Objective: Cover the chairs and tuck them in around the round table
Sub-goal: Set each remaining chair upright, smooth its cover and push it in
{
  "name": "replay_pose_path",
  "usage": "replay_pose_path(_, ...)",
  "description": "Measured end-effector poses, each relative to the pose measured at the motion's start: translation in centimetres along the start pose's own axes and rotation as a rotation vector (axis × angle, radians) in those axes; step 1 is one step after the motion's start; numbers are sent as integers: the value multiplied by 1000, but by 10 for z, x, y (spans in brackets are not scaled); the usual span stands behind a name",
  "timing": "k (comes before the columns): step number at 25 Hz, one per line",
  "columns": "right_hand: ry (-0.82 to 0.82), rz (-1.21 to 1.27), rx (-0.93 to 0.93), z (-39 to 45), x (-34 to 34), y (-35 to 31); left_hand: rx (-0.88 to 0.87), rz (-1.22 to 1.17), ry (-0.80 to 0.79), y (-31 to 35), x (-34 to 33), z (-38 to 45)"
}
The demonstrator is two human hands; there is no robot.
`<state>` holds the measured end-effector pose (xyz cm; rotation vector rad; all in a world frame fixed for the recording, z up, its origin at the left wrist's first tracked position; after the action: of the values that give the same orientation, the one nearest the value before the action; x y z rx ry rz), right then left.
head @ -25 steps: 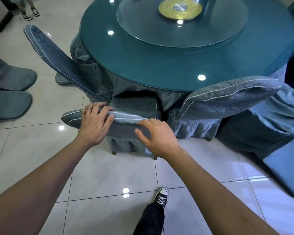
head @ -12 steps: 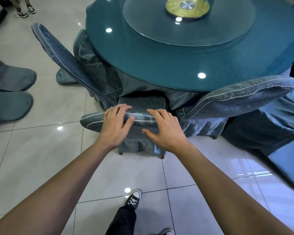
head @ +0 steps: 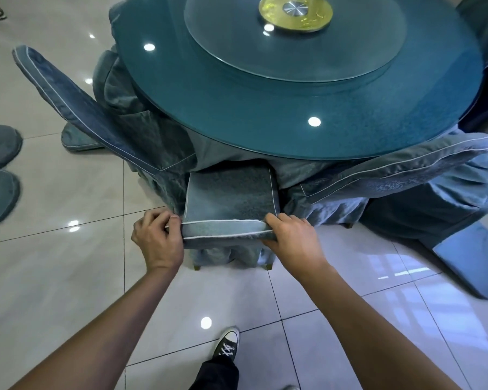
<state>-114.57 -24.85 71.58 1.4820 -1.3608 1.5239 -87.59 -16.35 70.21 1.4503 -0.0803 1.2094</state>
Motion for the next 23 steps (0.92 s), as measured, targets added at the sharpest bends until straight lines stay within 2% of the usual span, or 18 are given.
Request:
replay_pose_path(4, 79, 16, -25, -3, 5, 11, -50, -53, 10, 10, -13, 16)
replay_pose_path(9, -3, 115, 1, 13, 1, 14, -130, -44, 25, 6, -13, 26)
replay_pose_path(23, -5, 79, 18, 18, -19, -24, -143, -32, -16, -27, 2, 61)
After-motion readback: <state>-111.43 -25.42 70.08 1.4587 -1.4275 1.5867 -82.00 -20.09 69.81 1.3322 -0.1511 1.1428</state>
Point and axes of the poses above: each hand's wrist, its own z-axis towards the middle knuckle, its own x-axis out of the back of the hand, y = z × x, the point moved 9 cm from there along z, towards the middle knuckle, and after that the axes turned 10 degrees about -x, right-handed, at the moved point
